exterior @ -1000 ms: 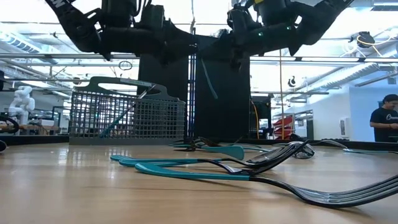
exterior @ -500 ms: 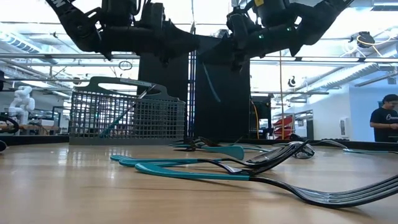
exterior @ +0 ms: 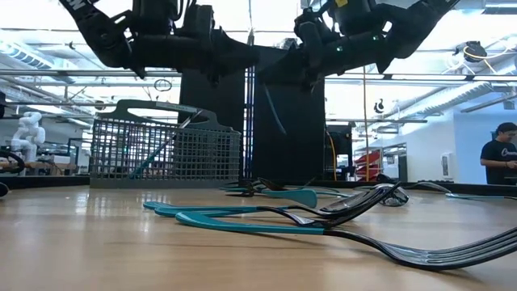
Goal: Sort silverware
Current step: Put the blue fork in the silverware rack
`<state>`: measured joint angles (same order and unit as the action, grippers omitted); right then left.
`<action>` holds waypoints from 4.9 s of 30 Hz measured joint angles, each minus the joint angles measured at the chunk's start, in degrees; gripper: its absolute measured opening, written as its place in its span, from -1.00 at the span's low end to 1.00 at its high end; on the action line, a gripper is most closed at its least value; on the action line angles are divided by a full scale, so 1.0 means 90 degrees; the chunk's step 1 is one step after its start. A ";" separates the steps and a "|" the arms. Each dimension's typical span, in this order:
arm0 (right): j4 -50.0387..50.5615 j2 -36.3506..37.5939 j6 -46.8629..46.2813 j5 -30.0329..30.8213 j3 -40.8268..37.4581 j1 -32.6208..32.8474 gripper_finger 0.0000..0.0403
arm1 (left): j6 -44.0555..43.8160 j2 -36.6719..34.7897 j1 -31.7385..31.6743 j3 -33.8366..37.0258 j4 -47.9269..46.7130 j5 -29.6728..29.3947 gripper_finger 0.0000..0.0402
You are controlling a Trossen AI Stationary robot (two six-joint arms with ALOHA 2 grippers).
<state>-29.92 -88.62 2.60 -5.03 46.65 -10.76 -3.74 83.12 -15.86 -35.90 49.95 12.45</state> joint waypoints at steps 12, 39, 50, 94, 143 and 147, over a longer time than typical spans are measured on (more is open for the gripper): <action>0.0883 0.0700 0.0315 0.1232 0.0000 -0.0018 -0.38 | 0.0697 -0.1549 -0.0980 -0.0564 -0.3048 -0.0526 -0.57; 0.1014 0.0777 0.0338 0.1226 0.0000 -0.0020 -0.38 | 0.1452 -0.1327 -0.2195 -0.1314 -0.5585 -0.2057 -0.57; 0.1009 0.0777 0.0480 0.1226 0.0000 -0.0020 -0.38 | 0.1298 -0.1067 -0.2195 -0.1311 -0.5846 -0.2069 -0.33; 0.2016 0.0775 -0.0051 0.1214 -0.0002 -0.0003 -0.38 | -0.0020 -0.2480 0.0780 -0.1457 -0.9656 -0.1319 0.47; 0.1578 0.0772 -0.1006 0.1190 -0.0002 0.0629 -0.38 | -0.8180 0.0132 0.6530 -0.1382 -1.0918 0.0460 0.46; 0.1595 0.0772 -0.1040 0.1194 -0.0001 0.0688 -0.38 | -0.8212 0.0398 0.6622 -0.1382 -1.0894 0.0480 0.44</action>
<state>-15.57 -81.67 -6.76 5.72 46.65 -4.56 -77.65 86.70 43.74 -48.34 -48.10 16.77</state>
